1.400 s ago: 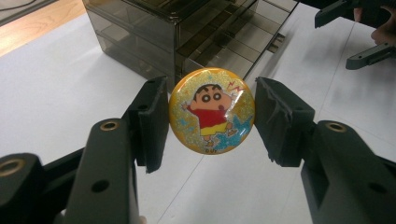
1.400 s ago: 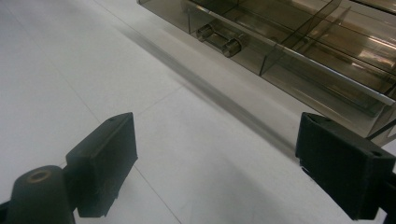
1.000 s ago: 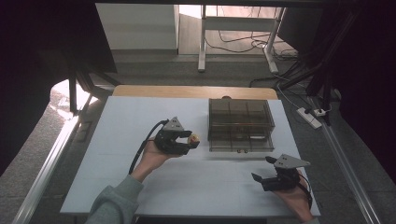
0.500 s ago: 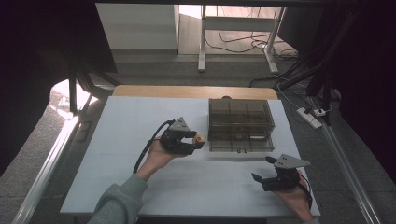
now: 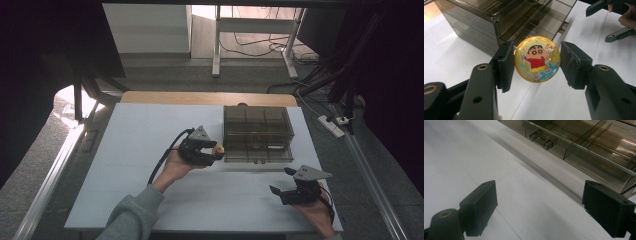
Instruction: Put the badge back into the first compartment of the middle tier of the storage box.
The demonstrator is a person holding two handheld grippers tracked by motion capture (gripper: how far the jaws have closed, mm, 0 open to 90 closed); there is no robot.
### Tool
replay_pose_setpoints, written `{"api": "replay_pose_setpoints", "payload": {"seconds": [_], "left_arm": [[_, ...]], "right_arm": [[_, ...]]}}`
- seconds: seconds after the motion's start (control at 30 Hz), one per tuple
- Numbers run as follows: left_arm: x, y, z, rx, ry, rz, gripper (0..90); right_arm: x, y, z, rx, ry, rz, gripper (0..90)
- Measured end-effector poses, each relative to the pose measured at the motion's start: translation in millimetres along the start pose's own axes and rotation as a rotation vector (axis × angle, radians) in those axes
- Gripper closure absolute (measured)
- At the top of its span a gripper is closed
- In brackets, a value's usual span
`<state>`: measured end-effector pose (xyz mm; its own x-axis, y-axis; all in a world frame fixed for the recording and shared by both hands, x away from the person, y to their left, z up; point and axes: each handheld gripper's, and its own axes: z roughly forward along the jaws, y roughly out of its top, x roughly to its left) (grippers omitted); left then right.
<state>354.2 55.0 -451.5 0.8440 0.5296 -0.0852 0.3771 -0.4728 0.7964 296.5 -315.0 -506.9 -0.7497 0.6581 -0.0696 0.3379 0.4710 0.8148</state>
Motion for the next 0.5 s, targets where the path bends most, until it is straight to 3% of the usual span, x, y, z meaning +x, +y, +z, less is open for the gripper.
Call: {"api": "replay_pose_setpoints", "payload": {"seconds": [0.5], "left_arm": [[-3.5,13.6,21.2,0.000,-0.021,0.012,46.9]], "right_arm": [[0.4,-0.1,-1.1,-0.001,-0.002,0.003,12.8]]}}
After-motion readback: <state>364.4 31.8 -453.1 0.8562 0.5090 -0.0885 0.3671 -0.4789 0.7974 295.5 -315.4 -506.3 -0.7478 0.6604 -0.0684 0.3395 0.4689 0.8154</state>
